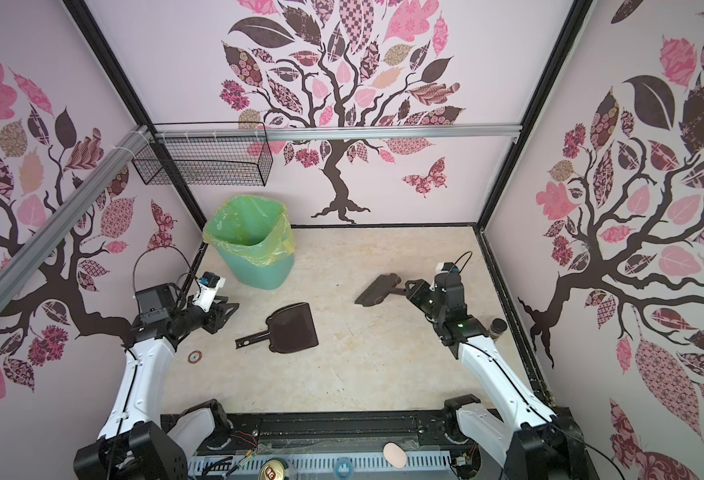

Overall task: Sweep away the paper scraps from the table
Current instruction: 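Release the dustpan with the left gripper while right gripper sets the brush down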

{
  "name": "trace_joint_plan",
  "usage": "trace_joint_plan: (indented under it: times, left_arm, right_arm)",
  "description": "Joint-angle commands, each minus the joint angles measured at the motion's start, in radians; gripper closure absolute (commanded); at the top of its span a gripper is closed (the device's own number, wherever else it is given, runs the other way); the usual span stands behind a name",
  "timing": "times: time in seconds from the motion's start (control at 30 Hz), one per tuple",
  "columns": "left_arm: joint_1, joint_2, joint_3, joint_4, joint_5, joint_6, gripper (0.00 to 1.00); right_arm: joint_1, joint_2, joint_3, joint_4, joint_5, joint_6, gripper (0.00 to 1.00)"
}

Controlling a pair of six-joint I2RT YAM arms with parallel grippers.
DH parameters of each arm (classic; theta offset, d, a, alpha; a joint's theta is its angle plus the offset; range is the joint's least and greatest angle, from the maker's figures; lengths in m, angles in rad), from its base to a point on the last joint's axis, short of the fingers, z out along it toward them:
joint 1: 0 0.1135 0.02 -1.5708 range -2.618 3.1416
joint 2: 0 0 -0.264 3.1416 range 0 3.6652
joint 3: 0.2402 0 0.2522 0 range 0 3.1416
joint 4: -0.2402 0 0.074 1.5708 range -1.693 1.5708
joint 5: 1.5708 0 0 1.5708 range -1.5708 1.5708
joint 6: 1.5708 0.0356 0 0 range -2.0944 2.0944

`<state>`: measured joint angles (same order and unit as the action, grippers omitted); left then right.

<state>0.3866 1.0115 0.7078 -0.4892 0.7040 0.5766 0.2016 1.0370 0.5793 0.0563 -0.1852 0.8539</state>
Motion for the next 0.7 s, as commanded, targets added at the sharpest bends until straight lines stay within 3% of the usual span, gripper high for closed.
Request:
trace_joint_plan:
  times: [0.0, 0.17, 0.33, 0.5, 0.67]
  left_arm:
    - [0.016, 0.0, -0.099, 0.335, -0.009, -0.327, 0.54]
    - [0.016, 0.025, -0.21, 0.63, -0.218, -0.563, 0.51]
    - [0.01, -0.015, -0.39, 0.974, -0.246, -0.711, 0.54]
    - [-0.1, 0.019, -0.458, 1.081, -0.334, -0.697, 0.54]
    - [-0.126, 0.162, -0.467, 1.205, -0.378, -0.716, 0.54]
  right_arm:
    - [0.001, 0.039, -0.069, 0.282, -0.08, 0.112, 1.0]
    - [0.002, -0.022, -0.175, 0.26, -0.002, 0.085, 1.0]
    - [0.001, -0.094, -0.242, 0.15, 0.055, 0.04, 0.79]
    - [0.001, -0.129, -0.319, 0.113, 0.095, 0.024, 0.75]
    - [0.001, -0.125, -0.358, 0.068, 0.119, -0.001, 0.64]
